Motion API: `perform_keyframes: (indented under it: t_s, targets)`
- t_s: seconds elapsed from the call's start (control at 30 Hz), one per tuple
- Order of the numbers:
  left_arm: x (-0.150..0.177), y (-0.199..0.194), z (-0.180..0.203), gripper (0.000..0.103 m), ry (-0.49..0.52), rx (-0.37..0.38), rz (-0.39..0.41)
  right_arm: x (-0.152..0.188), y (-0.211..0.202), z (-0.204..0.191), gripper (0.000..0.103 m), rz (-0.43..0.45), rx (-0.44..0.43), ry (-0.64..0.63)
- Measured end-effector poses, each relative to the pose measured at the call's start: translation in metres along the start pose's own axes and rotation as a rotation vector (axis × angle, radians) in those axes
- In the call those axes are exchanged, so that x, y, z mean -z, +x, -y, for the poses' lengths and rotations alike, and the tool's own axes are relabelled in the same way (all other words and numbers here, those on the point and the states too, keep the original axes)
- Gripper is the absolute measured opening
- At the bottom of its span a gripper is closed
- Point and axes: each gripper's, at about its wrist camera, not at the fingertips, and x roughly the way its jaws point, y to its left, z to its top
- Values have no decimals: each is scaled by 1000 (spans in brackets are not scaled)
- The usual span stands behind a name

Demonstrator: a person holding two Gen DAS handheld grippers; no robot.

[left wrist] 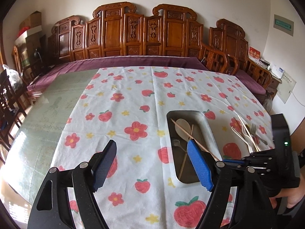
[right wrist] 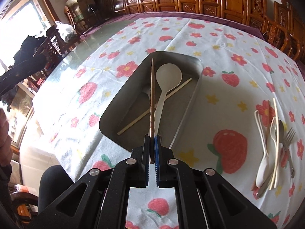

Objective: Organize utensils
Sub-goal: 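Lower the chopstick into the tray and open the right tool, then move both tools back over the remaining utensils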

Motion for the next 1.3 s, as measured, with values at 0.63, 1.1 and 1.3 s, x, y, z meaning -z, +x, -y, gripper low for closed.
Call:
perform_keyframes:
  t_s: [0.63,1.1,1.3]
  targets:
    - [2,-1,-9,74,-4,-5,-3,-13,20,-20,12,-3,-100,39]
    - [2,2,20,74,30,9,-15,-8,-7,7,21,81,-83,22]
    - [2,8,51,74,57,47,-16,15,-48,41,21,154,-33,15]
